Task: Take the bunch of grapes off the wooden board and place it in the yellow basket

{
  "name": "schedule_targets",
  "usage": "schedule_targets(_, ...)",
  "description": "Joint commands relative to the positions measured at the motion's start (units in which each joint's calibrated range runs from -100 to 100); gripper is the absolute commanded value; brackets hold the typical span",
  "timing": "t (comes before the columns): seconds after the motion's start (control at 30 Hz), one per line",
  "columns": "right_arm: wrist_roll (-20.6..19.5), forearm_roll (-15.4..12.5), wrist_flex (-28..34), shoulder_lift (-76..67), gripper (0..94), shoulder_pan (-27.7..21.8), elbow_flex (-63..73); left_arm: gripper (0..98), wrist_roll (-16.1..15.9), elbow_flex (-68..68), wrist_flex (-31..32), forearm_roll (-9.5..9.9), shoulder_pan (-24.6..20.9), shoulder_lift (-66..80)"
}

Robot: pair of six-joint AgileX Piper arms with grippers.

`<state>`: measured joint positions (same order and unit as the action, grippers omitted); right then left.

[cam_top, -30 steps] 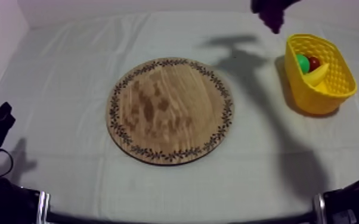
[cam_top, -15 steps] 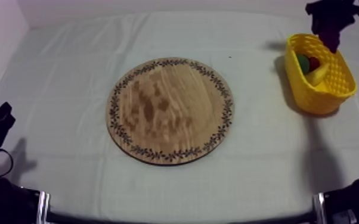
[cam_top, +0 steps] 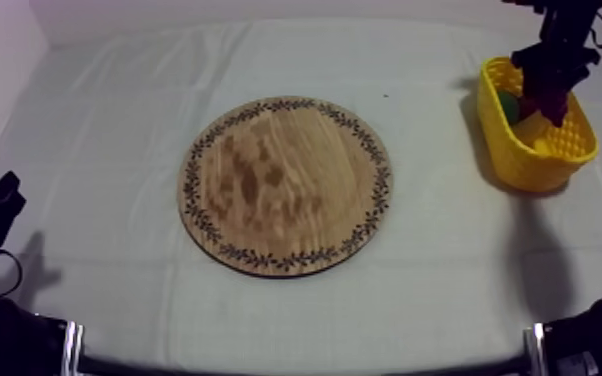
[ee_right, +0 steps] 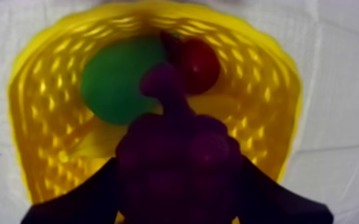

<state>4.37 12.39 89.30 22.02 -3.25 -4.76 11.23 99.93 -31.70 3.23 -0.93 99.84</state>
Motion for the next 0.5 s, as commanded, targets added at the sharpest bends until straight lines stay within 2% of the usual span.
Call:
schedule_targets(0.0,-0.2,0.1,0.2,0.3,51.4,0.0,-0.1,0.0,0.0,0.0,0.0,0.02,0.0,0.0)
schedule_targets(0.3,-0.3,-0.4,0.9,0.4,78.4,-0.4,0.1,0.0,0.0,0.0,0.0,0.02,0.0,0.0)
schedule_targets(0.37,-0.2,-0.7,1.2,-0.2,80.9,-0.5,0.7,0.0,0.0,0.0,0.0,0.02,0.0,0.0)
schedule_targets(0.47,0.2,-1.4,1.4,-1.9,80.0,-0.7,1.6,0.0,0.0,0.0,0.0,0.02,0.0,0.0)
